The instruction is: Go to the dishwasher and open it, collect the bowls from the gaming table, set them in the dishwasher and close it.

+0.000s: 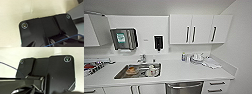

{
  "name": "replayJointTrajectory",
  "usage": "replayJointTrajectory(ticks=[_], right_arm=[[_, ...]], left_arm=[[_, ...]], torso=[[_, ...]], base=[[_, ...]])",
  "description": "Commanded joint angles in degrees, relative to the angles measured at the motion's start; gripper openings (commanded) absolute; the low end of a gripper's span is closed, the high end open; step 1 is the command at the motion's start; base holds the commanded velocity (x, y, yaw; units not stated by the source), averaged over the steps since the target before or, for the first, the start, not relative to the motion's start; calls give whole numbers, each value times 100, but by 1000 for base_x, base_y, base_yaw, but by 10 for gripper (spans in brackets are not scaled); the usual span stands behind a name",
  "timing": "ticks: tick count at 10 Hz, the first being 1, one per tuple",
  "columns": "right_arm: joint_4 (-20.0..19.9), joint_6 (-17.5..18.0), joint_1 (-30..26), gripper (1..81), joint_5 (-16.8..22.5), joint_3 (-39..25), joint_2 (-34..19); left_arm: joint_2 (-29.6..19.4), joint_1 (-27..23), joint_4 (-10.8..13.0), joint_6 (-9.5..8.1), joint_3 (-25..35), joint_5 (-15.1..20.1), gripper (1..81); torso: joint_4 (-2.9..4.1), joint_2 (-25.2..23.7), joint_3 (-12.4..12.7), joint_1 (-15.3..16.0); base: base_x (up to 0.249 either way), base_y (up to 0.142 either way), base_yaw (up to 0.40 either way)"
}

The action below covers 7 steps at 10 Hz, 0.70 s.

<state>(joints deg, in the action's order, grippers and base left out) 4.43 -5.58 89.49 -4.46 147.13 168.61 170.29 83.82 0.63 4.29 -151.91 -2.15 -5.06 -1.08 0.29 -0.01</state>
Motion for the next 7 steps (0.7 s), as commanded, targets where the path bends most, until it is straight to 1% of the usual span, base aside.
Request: replayJointTrajectory(ticks=[1, 7], right_arm=[[-12, -22, -304, 811, 270, -36, -44], [-21, -22, -269, 811, 262, -36, -53]], left_arm=[[-39, -353, -2, 2, 21, 276, 811], [-47, -335, -2, 10, 21, 276, 811]], torso=[[0, 0, 0, 1], [0, 0, 0, 1]], base=[[134, 0, 0], [134, 0, 0]])
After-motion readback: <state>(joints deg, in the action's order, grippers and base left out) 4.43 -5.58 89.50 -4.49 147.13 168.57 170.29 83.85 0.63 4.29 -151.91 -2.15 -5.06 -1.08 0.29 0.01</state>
